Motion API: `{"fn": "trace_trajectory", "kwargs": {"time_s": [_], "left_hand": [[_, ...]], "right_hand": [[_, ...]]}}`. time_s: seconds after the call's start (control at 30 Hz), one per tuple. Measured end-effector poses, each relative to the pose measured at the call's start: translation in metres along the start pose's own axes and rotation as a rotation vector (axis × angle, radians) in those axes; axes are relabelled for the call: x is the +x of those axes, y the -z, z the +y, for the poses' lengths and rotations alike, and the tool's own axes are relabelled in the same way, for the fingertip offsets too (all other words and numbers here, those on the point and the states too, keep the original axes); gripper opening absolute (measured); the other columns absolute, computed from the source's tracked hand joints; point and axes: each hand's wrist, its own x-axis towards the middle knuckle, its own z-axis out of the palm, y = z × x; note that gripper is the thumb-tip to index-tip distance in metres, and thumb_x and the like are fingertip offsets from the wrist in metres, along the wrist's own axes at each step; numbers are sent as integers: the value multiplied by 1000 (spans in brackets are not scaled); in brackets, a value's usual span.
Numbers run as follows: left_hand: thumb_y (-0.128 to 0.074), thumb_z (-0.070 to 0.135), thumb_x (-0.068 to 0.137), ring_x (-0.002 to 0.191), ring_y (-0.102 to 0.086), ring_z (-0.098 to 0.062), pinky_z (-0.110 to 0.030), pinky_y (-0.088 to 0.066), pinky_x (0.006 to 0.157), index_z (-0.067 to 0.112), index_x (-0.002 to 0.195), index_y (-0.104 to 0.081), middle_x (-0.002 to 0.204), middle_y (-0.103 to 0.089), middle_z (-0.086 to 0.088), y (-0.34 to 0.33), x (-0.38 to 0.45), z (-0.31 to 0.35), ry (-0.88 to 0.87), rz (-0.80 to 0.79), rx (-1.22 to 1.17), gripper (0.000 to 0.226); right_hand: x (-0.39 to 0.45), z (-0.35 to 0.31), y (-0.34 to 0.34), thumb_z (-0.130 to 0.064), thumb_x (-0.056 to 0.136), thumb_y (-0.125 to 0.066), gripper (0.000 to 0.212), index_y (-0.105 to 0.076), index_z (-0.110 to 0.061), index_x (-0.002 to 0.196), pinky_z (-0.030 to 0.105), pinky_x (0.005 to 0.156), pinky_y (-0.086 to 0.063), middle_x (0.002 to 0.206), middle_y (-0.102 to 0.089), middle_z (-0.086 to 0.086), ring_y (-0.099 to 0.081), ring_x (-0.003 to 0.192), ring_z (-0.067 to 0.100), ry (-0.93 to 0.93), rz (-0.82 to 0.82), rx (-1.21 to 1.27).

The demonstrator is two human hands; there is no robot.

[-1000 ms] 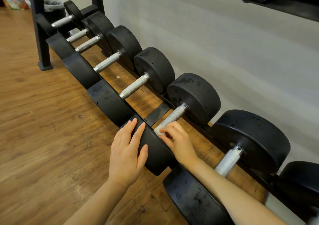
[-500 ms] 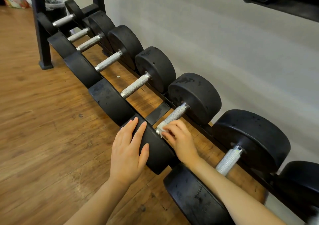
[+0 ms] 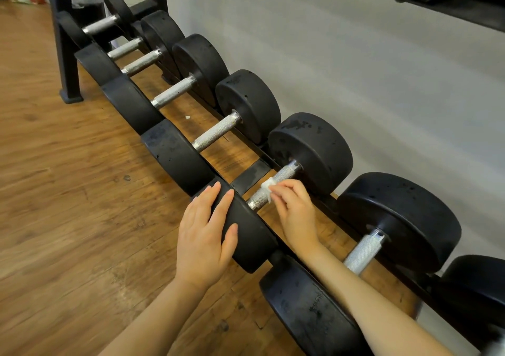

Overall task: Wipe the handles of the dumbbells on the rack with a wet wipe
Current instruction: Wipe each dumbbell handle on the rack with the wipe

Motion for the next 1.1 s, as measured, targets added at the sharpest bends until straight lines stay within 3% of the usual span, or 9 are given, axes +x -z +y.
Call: {"fn": "trace_trajectory", "kwargs": {"time_s": [0.07,0.27,0.37,0.47,0.6,0.83,1.1], "left_hand": [[-43,34,94,141,-33,-26,-41,-24,115,12,143,-47,150,-42,-12,1,0,0,1,0,-4,55],[-43,34,93,141,-35,-27,-41,-25,114,13,143,-47,150,-42,-11,0,-1,-1,7,-1,-10,55],[-43,35,93,140,-36,-27,-43,-27,113,13,142,-48,150,-43,-12,0,-1,-1,3,4,-12,54],[-43,35,93,140,-36,-27,-44,-28,113,14,142,-48,149,-44,-12,-1,-1,-1,5,8,-12,54],[-43,35,93,140,-35,-27,-45,-28,113,15,143,-46,150,-43,-11,-2,-1,-2,3,8,-14,53],[-44,36,93,139,-37,-27,-43,-28,112,14,142,-48,149,-44,-11,-2,0,-4,-12,-6,-12,54],[-38,48,97,139,-39,-22,-41,-33,112,22,147,-44,152,-43,-5,19,6,-8,-29,-161,16,57]], "right_hand": [[1,0,1,-17,92,-56,24,-67,-11,112,31,82,-54,111,-55,-3,-56,101,11,-20,11,-7],[-7,-9,-4,-17,93,-53,30,-65,-9,118,29,83,-52,113,-60,5,-53,103,17,220,-183,-80],[0,-5,-1,-23,94,-51,29,-68,-10,113,27,73,-54,109,-62,1,-55,96,13,178,-72,-141],[3,-3,0,-18,92,-58,25,-69,-10,112,20,77,-49,108,-64,1,-52,97,7,120,13,-162],[-3,-6,-3,-18,92,-60,26,-68,-10,116,20,80,-48,110,-62,1,-55,99,11,184,-74,-143],[-2,-6,0,-20,95,-52,29,-68,-6,115,19,88,-47,110,-64,4,-58,101,15,174,-65,-89],[15,-28,19,-18,91,-57,27,-69,-8,113,14,89,-43,109,-64,3,-58,102,12,152,-60,-149]]}}
